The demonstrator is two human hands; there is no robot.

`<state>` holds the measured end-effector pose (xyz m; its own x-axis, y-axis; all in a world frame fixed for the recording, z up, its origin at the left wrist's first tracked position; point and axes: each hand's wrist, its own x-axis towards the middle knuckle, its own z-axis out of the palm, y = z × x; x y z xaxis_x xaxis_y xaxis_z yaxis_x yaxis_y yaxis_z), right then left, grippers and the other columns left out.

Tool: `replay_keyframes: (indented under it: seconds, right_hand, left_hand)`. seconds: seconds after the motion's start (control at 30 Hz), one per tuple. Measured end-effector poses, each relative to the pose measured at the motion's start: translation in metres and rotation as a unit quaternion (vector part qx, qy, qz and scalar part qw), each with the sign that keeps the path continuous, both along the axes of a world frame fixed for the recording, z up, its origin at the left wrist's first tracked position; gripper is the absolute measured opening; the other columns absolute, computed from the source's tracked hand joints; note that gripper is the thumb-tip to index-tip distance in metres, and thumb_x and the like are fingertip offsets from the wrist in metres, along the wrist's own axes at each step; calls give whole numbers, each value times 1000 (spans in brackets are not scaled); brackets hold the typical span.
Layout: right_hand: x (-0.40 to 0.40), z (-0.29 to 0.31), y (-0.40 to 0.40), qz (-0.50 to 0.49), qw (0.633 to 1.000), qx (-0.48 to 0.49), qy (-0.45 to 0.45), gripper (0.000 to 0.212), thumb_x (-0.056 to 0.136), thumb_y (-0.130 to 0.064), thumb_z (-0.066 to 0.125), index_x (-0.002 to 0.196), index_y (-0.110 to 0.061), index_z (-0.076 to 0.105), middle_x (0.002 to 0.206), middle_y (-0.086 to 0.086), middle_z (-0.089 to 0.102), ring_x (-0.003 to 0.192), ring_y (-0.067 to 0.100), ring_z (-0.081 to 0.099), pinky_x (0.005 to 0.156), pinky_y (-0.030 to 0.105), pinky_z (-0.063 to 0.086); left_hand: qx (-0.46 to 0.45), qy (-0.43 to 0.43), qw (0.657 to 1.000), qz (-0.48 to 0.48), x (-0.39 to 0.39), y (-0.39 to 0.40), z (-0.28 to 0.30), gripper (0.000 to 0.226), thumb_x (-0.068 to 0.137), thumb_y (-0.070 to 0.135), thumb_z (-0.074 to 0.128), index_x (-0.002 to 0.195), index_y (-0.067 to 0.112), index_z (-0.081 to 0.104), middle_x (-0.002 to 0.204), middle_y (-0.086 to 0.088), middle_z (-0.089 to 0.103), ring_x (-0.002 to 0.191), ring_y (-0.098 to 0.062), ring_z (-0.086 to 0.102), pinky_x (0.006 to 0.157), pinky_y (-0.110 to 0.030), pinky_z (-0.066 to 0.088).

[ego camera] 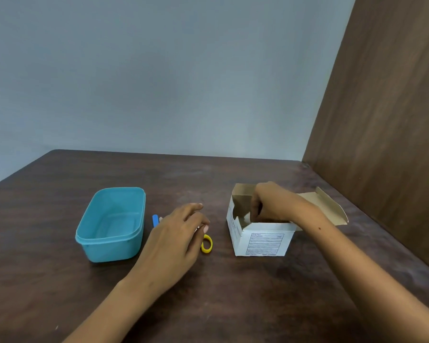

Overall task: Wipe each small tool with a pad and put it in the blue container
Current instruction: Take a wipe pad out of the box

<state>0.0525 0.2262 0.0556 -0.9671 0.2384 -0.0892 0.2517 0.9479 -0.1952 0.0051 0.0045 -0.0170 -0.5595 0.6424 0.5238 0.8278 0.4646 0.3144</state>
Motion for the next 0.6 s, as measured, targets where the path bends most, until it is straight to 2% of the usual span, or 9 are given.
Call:
replay_keyframes:
  seconds: [0.07, 0.13, 0.2, 0.27, 0.33, 0.47, 0.6]
  right_hand:
    - [4, 4, 2, -9, 999, -27, 39, 8, 73, -3, 75, 73, -11, 75, 82, 5, 73, 73, 17, 69, 69, 27, 58]
    - [9, 9, 2, -36, 992, -92, 75, 14, 72, 2, 76, 72, -9, 67, 77, 5, 71, 74, 21, 70, 60, 23, 58]
    - [14, 12, 0, -61, 979, -159, 111, 19, 77, 4, 71, 75, -12, 60, 78, 3, 65, 77, 26, 70, 55, 24, 58]
    - [19, 14, 0, -66, 972, -183, 130, 17, 79, 4, 69, 85, -11, 63, 82, 1, 62, 78, 25, 68, 52, 21, 57]
    - [22, 14, -1, -65, 971, -183, 139, 19, 75, 4, 73, 91, -6, 69, 85, 7, 68, 77, 22, 69, 54, 19, 57]
    - [28, 12, 0, -82, 955, -221, 179, 14, 69, -1, 80, 81, -3, 74, 79, 12, 73, 67, 14, 68, 52, 14, 54]
    - [30, 10, 2, -107, 937, -266, 201, 13, 72, -4, 78, 84, 0, 73, 80, 14, 72, 69, 20, 69, 54, 18, 56]
  left_hand:
    - [2, 3, 1000, -2, 1, -1, 2, 17, 92, 27, 50, 100, 23, 65, 128, 5, 57, 109, -10, 59, 77, -19, 40]
    - [3, 6, 1000, -6, 1, -2, 4, 16, 92, 26, 51, 98, 22, 65, 127, 3, 57, 109, -11, 59, 77, -18, 39]
    - [7, 4, 1000, -7, 1, -4, 5, 16, 92, 25, 51, 97, 21, 65, 127, 3, 57, 108, -11, 59, 77, -16, 40]
    - [15, -6, 1000, -4, 1, -6, 6, 15, 92, 25, 52, 98, 21, 66, 127, 4, 57, 110, -10, 58, 77, -15, 39]
    - [23, -15, 1000, 1, 2, -7, 6, 16, 92, 26, 53, 99, 20, 67, 128, 4, 57, 111, -11, 57, 78, -13, 37]
    - [32, -21, 999, 1, 4, -9, 5, 17, 92, 26, 53, 100, 19, 67, 130, 2, 56, 110, -11, 57, 78, -12, 36]
    - [34, -24, 999, -1, 5, -8, 5, 18, 93, 27, 53, 100, 19, 67, 130, 3, 56, 112, -11, 56, 80, -15, 38]
